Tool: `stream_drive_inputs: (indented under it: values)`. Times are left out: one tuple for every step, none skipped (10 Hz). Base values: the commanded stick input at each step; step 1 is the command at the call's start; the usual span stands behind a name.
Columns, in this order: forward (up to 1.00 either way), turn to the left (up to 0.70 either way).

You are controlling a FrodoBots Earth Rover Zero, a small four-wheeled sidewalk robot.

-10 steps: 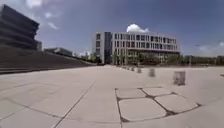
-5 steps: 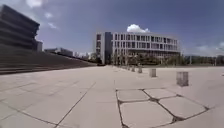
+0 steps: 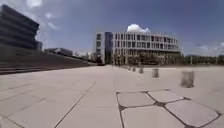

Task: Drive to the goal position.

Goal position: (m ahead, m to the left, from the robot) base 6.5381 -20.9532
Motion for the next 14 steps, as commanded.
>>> stream_drive_inputs:
  values:
    - [0.7,0.01]
    - [0.7,0.01]
    - [0.7,0.01]
    - [0.7,0.01]
    - [0.7,0.01]
    - [0.7,0.01]
    - [0.7,0.01]
    - [0.7,0.01]
    - [0.7,0.01]
    - [0.7,0.01]
    - [0.7,0.01]
    - [0.7,0.01]
    - [0.7,0.01]
    - [0.7,0.01]
